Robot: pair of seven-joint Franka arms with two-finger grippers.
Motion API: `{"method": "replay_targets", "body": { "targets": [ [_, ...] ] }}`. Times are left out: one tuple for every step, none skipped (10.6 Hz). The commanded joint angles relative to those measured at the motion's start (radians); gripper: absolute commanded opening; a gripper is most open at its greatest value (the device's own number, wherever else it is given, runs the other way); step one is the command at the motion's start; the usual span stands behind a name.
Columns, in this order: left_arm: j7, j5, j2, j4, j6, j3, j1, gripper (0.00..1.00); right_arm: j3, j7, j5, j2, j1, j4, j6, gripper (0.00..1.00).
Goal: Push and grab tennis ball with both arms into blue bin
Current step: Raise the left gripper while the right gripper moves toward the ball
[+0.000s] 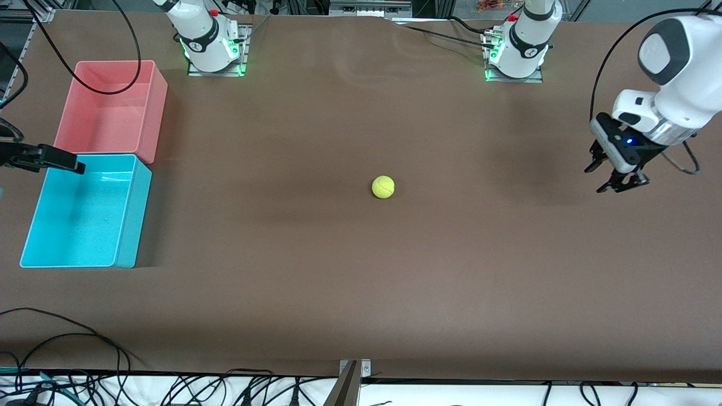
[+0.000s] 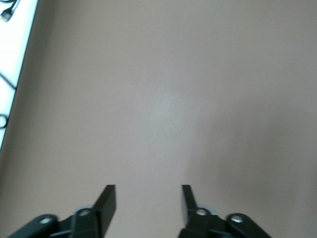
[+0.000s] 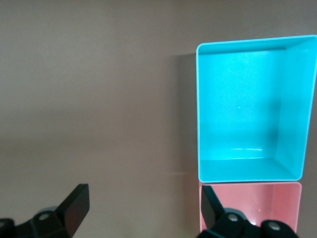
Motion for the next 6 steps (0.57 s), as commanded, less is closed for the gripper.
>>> {"method": "replay_targets", "body": {
  "targets": [
    [-0.017,0.017,-0.111,-0.078,0.003,0.000,0.067,1.00,0.001,0.016,0.019,0.013,0.051,0.014,0.010,1.00],
    [-0.017,0.016,-0.122,-0.083,0.003,0.000,0.066,1.00,0.001,0.019,0.023,0.028,0.053,0.014,0.024,1.00],
    [-0.020,0.015,-0.137,-0.072,-0.002,-0.002,0.058,1.00,0.001,0.022,0.025,0.038,0.054,0.012,0.031,1.00],
    [-0.047,0.015,-0.145,-0.039,-0.018,-0.002,0.056,1.00,0.001,0.028,0.023,0.039,0.059,0.012,0.033,1.00],
    [-0.113,0.015,-0.145,0.012,-0.098,-0.002,0.055,1.00,0.001,0.034,0.029,0.042,0.080,0.011,0.068,1.00],
    [-0.288,0.015,-0.145,0.076,-0.182,0.000,0.053,1.00,0.001,0.033,0.078,0.056,0.090,0.005,0.079,1.00]
  ]
}}
